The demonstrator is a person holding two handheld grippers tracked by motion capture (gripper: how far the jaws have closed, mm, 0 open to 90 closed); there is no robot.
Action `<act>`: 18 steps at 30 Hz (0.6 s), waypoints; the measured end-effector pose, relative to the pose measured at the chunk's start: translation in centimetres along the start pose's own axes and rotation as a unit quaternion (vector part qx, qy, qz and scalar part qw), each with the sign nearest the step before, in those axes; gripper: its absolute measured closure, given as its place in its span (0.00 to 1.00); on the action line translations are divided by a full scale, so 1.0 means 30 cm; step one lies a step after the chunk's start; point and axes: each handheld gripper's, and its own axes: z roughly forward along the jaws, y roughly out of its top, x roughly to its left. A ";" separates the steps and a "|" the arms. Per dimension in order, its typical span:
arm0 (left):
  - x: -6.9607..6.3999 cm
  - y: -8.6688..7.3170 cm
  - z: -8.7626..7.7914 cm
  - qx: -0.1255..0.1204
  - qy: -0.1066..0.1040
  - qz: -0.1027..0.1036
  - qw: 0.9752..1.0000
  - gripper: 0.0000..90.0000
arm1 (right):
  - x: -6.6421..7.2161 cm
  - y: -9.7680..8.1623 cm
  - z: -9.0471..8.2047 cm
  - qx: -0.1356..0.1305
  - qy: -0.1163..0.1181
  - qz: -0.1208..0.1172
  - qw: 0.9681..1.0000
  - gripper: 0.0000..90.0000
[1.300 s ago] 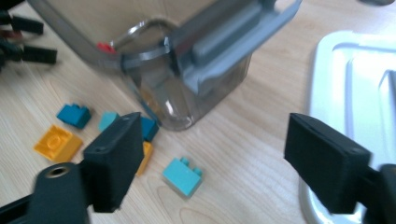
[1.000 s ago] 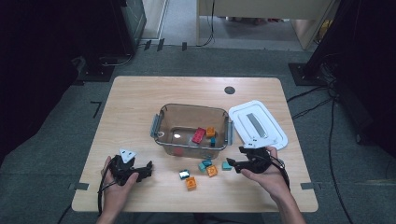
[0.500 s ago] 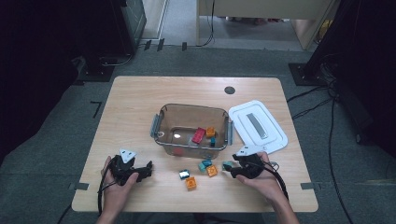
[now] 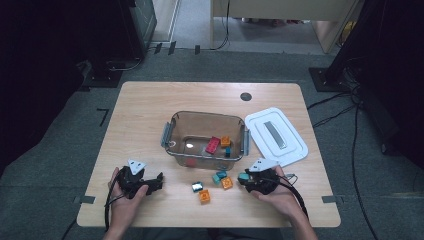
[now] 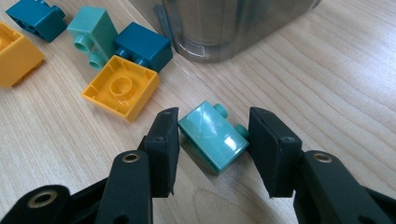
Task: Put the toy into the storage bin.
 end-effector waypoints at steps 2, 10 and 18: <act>0.000 0.000 0.000 0.000 0.000 0.000 1.000 0.01 | 0.005 -0.001 -0.001 0.001 -0.006 -0.005 1.000 0.65; 0.000 0.000 0.000 0.000 0.000 0.000 1.000 0.01 | 0.000 -0.005 -0.011 0.004 -0.011 0.006 1.000 0.75; 0.000 0.000 0.000 0.000 0.000 0.000 1.000 0.01 | -0.004 0.001 -0.031 -0.005 -0.002 0.016 1.000 0.75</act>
